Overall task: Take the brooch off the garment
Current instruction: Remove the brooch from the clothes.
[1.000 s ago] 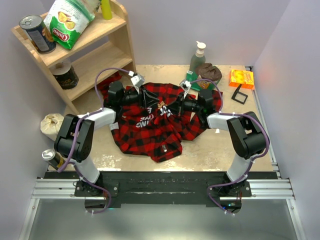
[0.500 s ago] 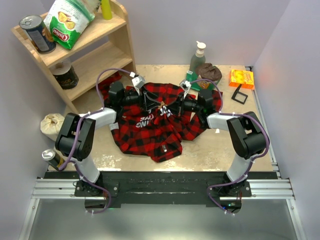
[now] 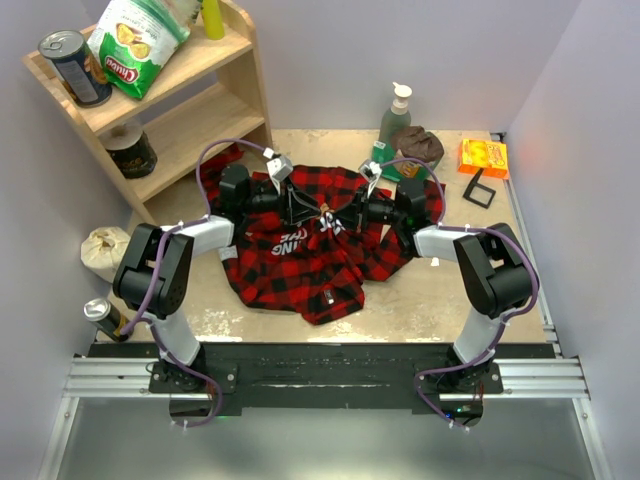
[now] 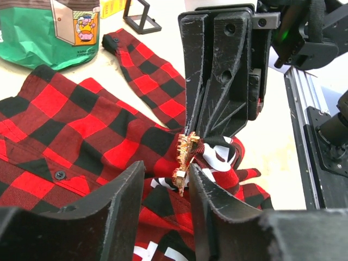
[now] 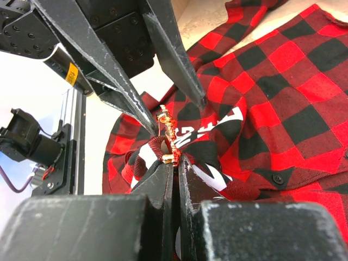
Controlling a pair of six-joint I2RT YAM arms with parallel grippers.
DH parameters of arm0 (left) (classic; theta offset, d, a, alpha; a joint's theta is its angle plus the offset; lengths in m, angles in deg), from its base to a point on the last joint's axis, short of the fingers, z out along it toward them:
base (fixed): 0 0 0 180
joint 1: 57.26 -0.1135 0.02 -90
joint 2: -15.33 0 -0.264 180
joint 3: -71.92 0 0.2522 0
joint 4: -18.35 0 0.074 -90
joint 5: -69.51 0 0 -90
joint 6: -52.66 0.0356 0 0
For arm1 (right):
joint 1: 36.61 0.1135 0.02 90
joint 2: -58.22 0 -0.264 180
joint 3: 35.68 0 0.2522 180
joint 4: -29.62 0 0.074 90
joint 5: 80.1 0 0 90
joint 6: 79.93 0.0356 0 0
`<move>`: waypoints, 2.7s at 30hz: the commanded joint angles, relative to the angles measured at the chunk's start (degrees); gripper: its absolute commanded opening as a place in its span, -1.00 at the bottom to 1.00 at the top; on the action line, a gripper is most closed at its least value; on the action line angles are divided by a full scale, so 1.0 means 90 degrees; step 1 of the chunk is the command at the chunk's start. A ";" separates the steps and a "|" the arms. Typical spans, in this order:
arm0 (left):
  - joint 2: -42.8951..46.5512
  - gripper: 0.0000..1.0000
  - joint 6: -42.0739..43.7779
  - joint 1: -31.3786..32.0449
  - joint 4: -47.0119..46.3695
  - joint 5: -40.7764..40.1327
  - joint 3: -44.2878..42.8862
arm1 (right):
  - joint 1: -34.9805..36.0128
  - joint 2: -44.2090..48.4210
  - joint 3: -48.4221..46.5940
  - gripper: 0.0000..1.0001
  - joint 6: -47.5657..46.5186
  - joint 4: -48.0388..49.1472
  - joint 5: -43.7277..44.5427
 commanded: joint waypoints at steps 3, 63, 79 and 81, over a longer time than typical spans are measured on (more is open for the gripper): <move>-0.0083 -0.28 0.0157 -0.0059 -0.0134 0.0245 -0.0143 | 0.0026 0.0307 -0.0172 -1.00 -0.0043 0.0344 -0.0164; -0.0141 -0.32 -0.0146 0.0068 -0.0037 -0.0389 -0.0182 | 0.0075 0.0385 -0.0231 -1.00 -0.0247 0.0051 0.0012; -0.0103 -0.32 -0.0107 0.0136 0.0071 -0.0623 -0.0212 | 0.0173 0.0327 -0.0280 -1.00 -0.0375 -0.0095 0.0002; -0.0073 -0.32 -0.0087 0.0136 0.0080 -0.0653 -0.0202 | 0.0173 0.0327 -0.0280 -1.00 -0.0394 -0.0105 -0.0007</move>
